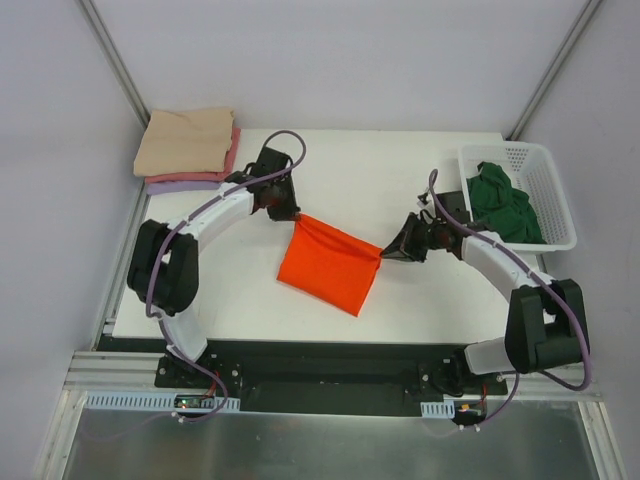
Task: Fold and stack the t-shirts
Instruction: Fold the long partially folded tshirt into a neat square
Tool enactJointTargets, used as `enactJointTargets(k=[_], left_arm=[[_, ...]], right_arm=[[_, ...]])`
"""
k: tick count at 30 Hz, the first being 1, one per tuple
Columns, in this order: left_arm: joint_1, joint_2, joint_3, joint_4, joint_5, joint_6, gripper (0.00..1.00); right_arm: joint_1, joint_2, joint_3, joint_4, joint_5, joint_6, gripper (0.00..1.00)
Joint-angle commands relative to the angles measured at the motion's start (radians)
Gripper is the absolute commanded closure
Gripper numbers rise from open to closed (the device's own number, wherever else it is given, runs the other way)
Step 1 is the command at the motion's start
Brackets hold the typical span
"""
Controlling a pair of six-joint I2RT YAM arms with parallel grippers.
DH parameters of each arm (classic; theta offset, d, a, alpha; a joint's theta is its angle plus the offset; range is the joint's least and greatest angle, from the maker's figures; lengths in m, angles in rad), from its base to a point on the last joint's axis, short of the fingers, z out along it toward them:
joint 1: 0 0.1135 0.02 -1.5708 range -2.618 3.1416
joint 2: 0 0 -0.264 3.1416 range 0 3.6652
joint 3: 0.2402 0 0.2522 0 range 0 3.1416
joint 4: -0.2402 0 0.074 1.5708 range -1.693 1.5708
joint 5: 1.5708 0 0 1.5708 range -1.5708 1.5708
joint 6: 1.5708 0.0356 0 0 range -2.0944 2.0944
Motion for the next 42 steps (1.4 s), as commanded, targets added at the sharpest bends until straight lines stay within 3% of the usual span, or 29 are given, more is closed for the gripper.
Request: enactJointTargets(k=[1, 7, 10, 11, 12, 13, 15, 17, 21, 25, 29, 34, 42], left_arm=[[0.002, 0.089, 0.085, 0.007, -0.018, 0.058, 1.0], [0.004, 0.212, 0.152, 0.005, -0.028, 0.056, 1.0], [0.004, 0.266, 0.203, 0.001, -0.024, 0.062, 0.89], [0.004, 0.275, 0.215, -0.005, -0.027, 0.065, 0.74], [0.004, 0.278, 0.227, -0.011, -0.03, 0.067, 0.54], [0.004, 0.275, 0.235, -0.021, -0.034, 0.068, 0.43], [0.004, 0.246, 0.227, -0.024, -0.033, 0.074, 0.16], [0.004, 0.199, 0.206, -0.027, -0.033, 0.076, 0.01], [0.001, 0.062, 0.129, -0.025, -0.007, 0.053, 0.01], [-0.022, -0.009, 0.092, -0.012, 0.138, 0.048, 0.01], [-0.048, 0.01, 0.082, 0.027, 0.222, 0.038, 0.01], [-0.048, 0.114, 0.137, 0.03, 0.228, 0.042, 0.01], [-0.031, 0.326, 0.258, 0.03, 0.167, 0.041, 0.01]], right_arm=[[-0.027, 0.054, -0.009, 0.024, 0.085, -0.016, 1.0], [-0.041, 0.207, 0.033, 0.097, 0.134, -0.025, 0.96], [-0.042, 0.281, 0.079, 0.124, 0.148, -0.027, 0.82], [-0.042, 0.295, 0.097, 0.123, 0.147, -0.028, 0.74], [-0.042, 0.307, 0.112, 0.123, 0.131, -0.031, 0.65], [-0.042, 0.304, 0.123, 0.115, 0.122, -0.032, 0.51], [-0.041, 0.272, 0.126, 0.109, 0.119, -0.033, 0.42], [-0.038, 0.22, 0.114, 0.083, 0.13, -0.045, 0.33], [-0.029, 0.088, 0.06, 0.058, 0.088, -0.064, 0.04], [0.063, -0.001, 0.037, 0.098, -0.024, -0.059, 0.04], [0.166, 0.017, 0.088, 0.138, -0.022, -0.055, 0.04], [0.18, 0.155, 0.157, 0.221, -0.001, -0.028, 0.04], [0.145, 0.402, 0.267, 0.167, 0.109, -0.071, 0.04]])
